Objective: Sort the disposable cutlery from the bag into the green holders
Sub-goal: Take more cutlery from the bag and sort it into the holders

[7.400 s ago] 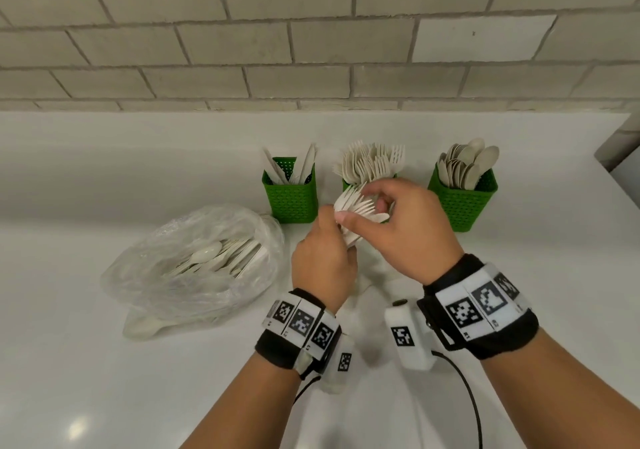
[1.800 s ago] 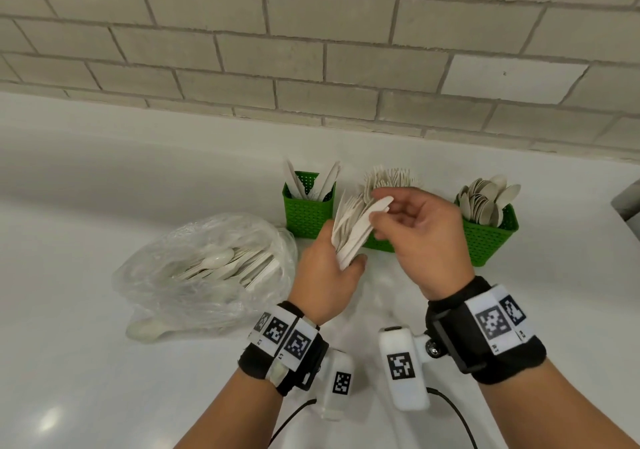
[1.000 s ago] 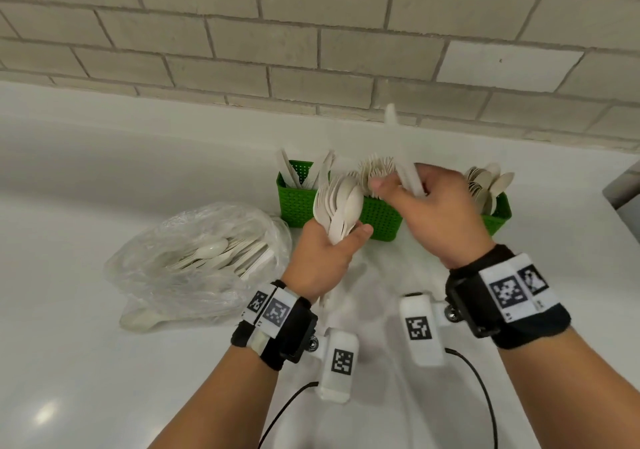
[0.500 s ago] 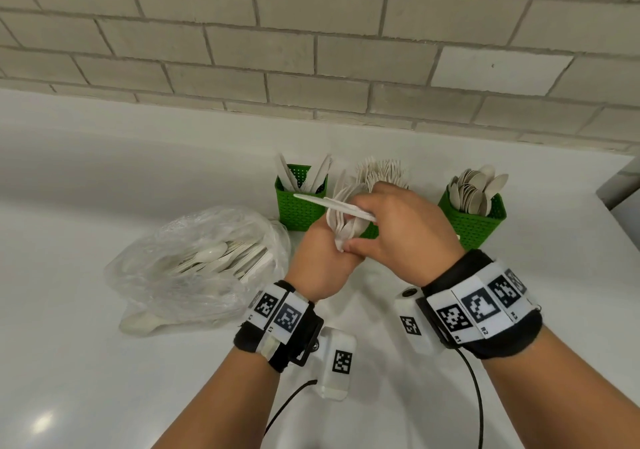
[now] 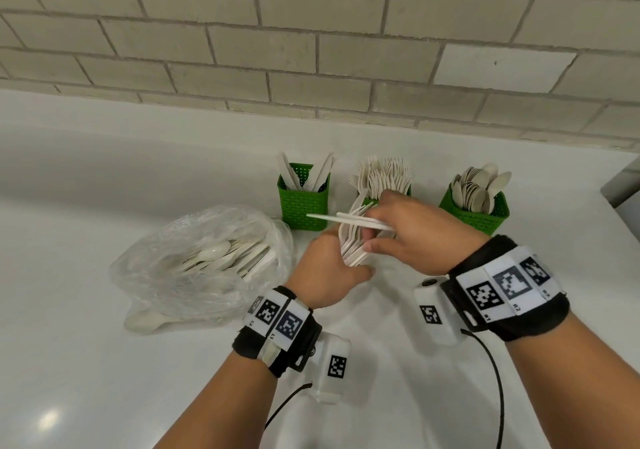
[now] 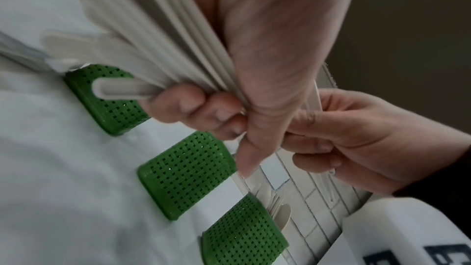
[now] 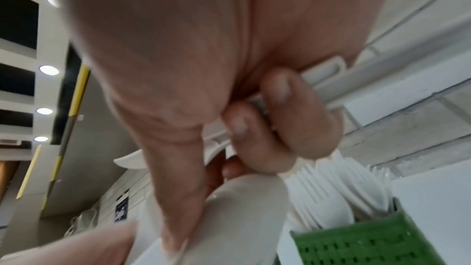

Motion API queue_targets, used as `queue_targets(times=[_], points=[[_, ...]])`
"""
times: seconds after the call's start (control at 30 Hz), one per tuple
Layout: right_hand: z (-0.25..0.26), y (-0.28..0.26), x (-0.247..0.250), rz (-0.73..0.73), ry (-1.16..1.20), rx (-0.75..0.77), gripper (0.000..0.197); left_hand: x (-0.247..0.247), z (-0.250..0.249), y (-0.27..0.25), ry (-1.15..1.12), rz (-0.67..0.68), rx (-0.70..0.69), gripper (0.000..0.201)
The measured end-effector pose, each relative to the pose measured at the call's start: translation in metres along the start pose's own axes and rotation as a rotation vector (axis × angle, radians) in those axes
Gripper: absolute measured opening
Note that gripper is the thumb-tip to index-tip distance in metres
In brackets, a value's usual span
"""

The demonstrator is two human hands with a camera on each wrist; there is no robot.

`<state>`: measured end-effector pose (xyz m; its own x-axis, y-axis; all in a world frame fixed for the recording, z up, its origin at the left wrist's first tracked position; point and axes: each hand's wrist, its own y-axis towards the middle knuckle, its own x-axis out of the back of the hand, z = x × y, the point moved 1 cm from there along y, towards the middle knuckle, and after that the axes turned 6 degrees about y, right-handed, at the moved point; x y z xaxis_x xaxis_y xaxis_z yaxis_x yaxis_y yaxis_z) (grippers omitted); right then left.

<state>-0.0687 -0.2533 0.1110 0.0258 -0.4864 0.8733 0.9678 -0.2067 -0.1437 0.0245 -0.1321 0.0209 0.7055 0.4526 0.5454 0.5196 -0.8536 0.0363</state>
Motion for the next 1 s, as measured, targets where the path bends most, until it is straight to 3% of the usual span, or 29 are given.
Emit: queue_targets(times=[0.13, 0.23, 0.33, 0.53, 0.63, 0.8, 1.0], points=[[-0.012, -0.005, 0.014, -0.062, 0.109, 0.029, 0.007, 0.002, 0.004, 0.001, -0.042, -0.015, -0.026, 0.046], [-0.013, -0.006, 0.016, -0.065, 0.106, 0.026, 0.013, 0.002, 0.006, -0.001, -0.028, -0.01, -0.037, 0.037], [-0.011, -0.008, 0.012, -0.061, 0.124, 0.004, 0.004, 0.0, 0.01, -0.003, -0.003, -0.039, -0.013, 0.037], [-0.011, -0.008, 0.013, -0.067, 0.156, -0.118, 0.014, -0.003, 0.012, -0.003, 0.0, -0.035, -0.033, 0.077], [-0.01, -0.01, 0.014, -0.009, 0.12, -0.194, 0.01, -0.007, 0.014, -0.004, 0.009, -0.019, -0.016, 0.075], [-0.015, -0.007, 0.01, -0.094, 0.163, -0.282, 0.017, -0.014, 0.015, -0.007, 0.008, -0.054, -0.033, 0.066], [-0.022, -0.006, 0.008, -0.141, 0.231, -0.29, 0.007, -0.014, 0.018, -0.009, 0.077, -0.076, -0.015, 0.082]])
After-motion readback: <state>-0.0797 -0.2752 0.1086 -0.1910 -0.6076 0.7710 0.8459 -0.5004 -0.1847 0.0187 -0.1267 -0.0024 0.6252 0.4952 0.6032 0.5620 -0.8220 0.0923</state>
